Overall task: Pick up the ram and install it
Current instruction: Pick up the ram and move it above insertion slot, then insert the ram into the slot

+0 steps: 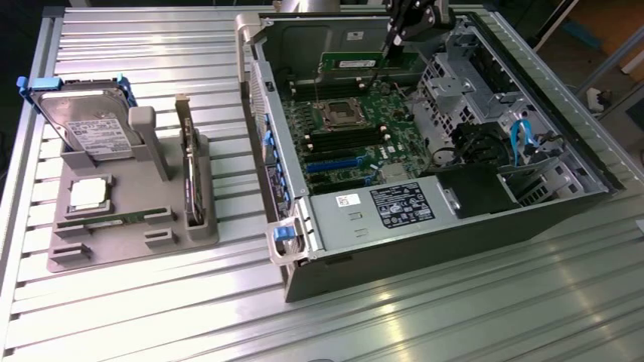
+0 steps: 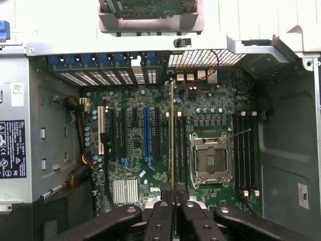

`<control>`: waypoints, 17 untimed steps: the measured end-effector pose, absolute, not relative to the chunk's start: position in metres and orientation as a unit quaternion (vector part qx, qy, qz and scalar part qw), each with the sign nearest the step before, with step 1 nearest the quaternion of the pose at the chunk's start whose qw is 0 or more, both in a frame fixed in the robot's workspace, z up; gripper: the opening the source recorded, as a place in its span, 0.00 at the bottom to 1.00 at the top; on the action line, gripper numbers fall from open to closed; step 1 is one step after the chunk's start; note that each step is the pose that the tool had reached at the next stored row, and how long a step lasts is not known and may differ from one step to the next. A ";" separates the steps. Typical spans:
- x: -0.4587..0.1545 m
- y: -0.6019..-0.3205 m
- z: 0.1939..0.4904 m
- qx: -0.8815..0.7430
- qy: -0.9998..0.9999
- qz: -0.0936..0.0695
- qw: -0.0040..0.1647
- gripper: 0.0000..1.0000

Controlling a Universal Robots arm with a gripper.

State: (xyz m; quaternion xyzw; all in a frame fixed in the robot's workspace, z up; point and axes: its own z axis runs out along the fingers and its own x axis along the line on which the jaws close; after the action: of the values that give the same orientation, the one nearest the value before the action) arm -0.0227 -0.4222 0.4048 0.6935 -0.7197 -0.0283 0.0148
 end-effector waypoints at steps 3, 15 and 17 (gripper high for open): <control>-0.023 -0.422 0.405 0.693 -0.720 -0.028 0.015 0.12; -0.023 -0.422 0.405 0.693 -0.720 -0.028 0.015 0.12; -0.023 -0.422 0.405 0.694 -0.720 -0.028 0.015 0.12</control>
State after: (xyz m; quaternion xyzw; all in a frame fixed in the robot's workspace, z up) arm -0.0227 -0.4221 0.4047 0.6935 -0.7197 -0.0283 0.0148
